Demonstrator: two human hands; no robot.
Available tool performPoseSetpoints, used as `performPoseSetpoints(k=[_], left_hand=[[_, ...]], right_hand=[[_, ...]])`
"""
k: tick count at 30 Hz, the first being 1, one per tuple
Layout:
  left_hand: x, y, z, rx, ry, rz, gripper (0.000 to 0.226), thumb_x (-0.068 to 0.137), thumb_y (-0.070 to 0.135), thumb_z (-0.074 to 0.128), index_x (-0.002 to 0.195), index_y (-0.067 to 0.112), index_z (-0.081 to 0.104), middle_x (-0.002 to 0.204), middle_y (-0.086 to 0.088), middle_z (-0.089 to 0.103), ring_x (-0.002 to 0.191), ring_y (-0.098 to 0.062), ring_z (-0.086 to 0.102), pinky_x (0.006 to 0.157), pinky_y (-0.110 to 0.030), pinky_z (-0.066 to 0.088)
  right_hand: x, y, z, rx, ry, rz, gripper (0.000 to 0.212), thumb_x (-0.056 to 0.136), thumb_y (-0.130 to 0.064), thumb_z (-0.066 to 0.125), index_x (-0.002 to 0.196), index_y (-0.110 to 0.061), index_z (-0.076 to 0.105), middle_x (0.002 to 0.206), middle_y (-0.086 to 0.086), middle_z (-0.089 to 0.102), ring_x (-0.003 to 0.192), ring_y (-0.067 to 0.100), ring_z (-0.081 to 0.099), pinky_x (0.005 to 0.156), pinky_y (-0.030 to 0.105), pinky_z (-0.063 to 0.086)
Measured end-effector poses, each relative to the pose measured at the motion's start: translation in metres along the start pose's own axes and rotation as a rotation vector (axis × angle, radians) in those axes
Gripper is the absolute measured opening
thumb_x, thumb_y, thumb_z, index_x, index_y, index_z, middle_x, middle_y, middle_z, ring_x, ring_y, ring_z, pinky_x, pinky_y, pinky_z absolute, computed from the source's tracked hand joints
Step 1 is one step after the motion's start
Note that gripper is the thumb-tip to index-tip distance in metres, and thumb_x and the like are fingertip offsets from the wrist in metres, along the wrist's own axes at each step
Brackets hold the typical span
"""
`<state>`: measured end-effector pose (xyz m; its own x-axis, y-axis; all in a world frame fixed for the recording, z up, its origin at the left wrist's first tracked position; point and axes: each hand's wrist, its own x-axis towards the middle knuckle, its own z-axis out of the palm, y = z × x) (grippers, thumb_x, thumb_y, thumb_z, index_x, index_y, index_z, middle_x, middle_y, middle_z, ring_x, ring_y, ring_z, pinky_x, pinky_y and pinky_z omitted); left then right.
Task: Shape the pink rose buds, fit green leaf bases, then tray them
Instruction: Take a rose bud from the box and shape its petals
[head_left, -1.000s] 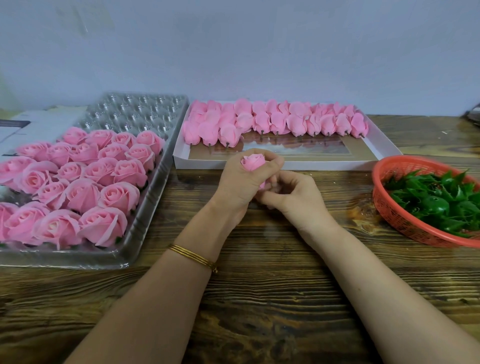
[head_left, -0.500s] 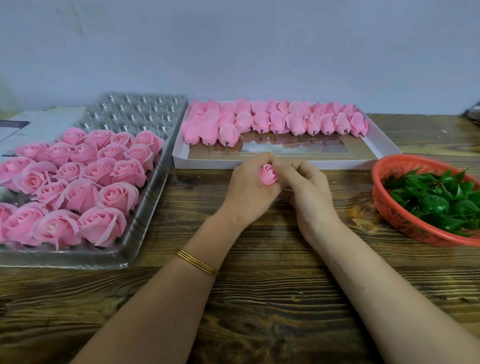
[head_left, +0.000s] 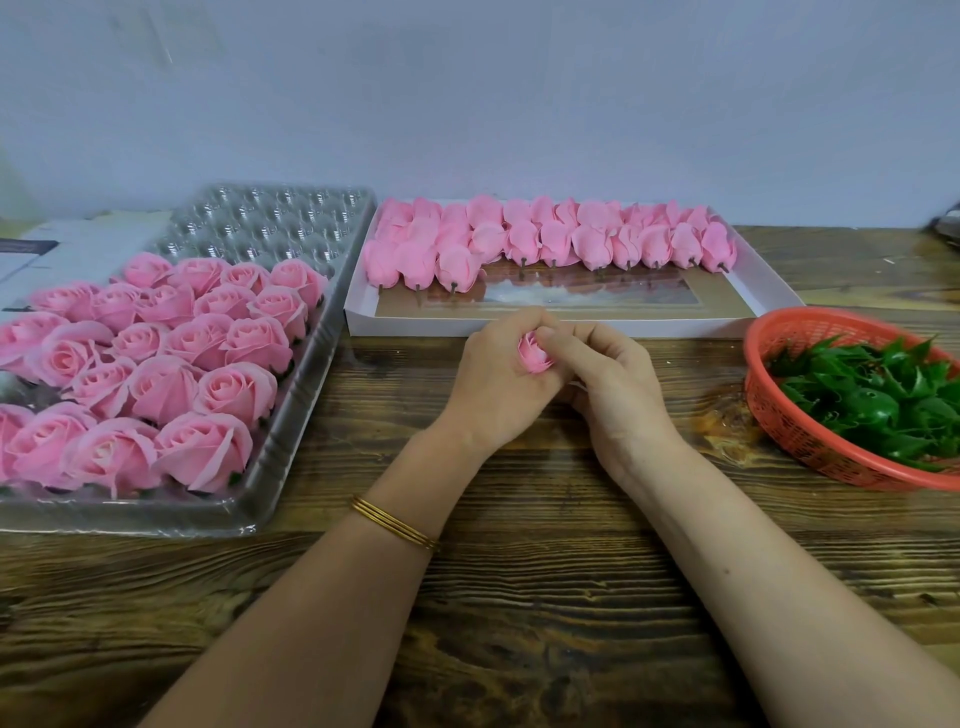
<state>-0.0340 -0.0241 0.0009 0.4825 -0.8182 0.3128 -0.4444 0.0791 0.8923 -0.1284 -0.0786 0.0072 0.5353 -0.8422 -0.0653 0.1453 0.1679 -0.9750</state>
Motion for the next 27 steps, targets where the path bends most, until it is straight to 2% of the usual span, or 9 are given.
performPoseSetpoints(k=[11, 14, 16, 18, 20, 23, 27], left_hand=[[0.0018, -0.0035, 0.0013, 0.015, 0.004, -0.016, 0.014, 0.079, 0.002, 0.074, 0.077, 0.015, 0.067, 0.079, 0.002, 0.07, 0.081, -0.018, 0.066, 0.078, -0.04, 0.055], [0.0024, -0.0035, 0.001, 0.012, 0.0, -0.026, 0.014, 0.081, 0.005, 0.074, 0.076, 0.016, 0.066, 0.078, 0.003, 0.069, 0.079, -0.016, 0.065, 0.074, -0.035, 0.054], [0.0031, -0.0026, 0.0005, -0.013, 0.012, -0.043, 0.012, 0.083, 0.008, 0.072, 0.075, 0.017, 0.066, 0.073, 0.006, 0.067, 0.074, -0.012, 0.063, 0.068, -0.031, 0.051], [0.0045, -0.0013, 0.0004, -0.093, 0.067, -0.087, 0.016, 0.084, 0.011, 0.074, 0.073, 0.02, 0.065, 0.068, 0.007, 0.065, 0.066, -0.012, 0.061, 0.064, -0.03, 0.051], [0.0061, -0.0001, -0.0002, -0.22, 0.14, -0.119, 0.017, 0.085, 0.007, 0.073, 0.074, 0.017, 0.064, 0.062, 0.005, 0.062, 0.057, -0.009, 0.058, 0.059, -0.025, 0.049], [0.008, 0.002, -0.002, -0.379, 0.215, -0.16, 0.017, 0.086, 0.002, 0.07, 0.076, 0.014, 0.064, 0.053, 0.006, 0.057, 0.049, -0.002, 0.052, 0.051, -0.013, 0.043], [0.0092, 0.004, -0.0012, -0.54, 0.239, -0.236, 0.017, 0.088, 0.004, 0.069, 0.076, 0.014, 0.062, 0.053, 0.005, 0.054, 0.05, -0.008, 0.049, 0.05, -0.021, 0.046]], right_hand=[[0.0, 0.0025, -0.0013, -0.037, -0.025, -0.028, 0.017, 0.08, -0.007, 0.075, 0.092, -0.001, 0.065, 0.087, 0.019, 0.063, 0.086, 0.027, 0.06, 0.083, 0.042, 0.048], [0.0008, 0.0029, -0.0015, -0.028, -0.035, -0.021, 0.016, 0.081, -0.01, 0.075, 0.091, -0.002, 0.065, 0.087, 0.018, 0.064, 0.084, 0.026, 0.06, 0.081, 0.041, 0.047], [0.0016, 0.0024, -0.0011, 0.016, -0.036, -0.002, 0.01, 0.086, -0.015, 0.07, 0.088, -0.005, 0.066, 0.08, 0.013, 0.065, 0.077, 0.022, 0.061, 0.073, 0.035, 0.049], [0.0028, 0.0007, -0.0002, 0.08, -0.015, 0.022, 0.013, 0.092, -0.018, 0.061, 0.085, -0.008, 0.065, 0.066, 0.002, 0.062, 0.064, 0.013, 0.058, 0.06, 0.025, 0.048], [0.0036, -0.0008, 0.0002, 0.114, 0.004, 0.029, 0.014, 0.092, -0.015, 0.055, 0.088, -0.006, 0.065, 0.06, -0.003, 0.058, 0.059, 0.01, 0.052, 0.056, 0.023, 0.043], [0.0004, -0.001, 0.0004, 0.0, 0.008, -0.022, 0.01, 0.085, -0.001, 0.057, 0.091, -0.004, 0.065, 0.069, 0.001, 0.06, 0.062, 0.011, 0.052, 0.059, 0.028, 0.043], [-0.0055, 0.0056, 0.0054, -0.244, -0.096, -0.162, 0.025, 0.071, 0.01, 0.069, 0.082, -0.011, 0.062, 0.07, -0.005, 0.062, 0.067, 0.01, 0.057, 0.069, 0.029, 0.052]])
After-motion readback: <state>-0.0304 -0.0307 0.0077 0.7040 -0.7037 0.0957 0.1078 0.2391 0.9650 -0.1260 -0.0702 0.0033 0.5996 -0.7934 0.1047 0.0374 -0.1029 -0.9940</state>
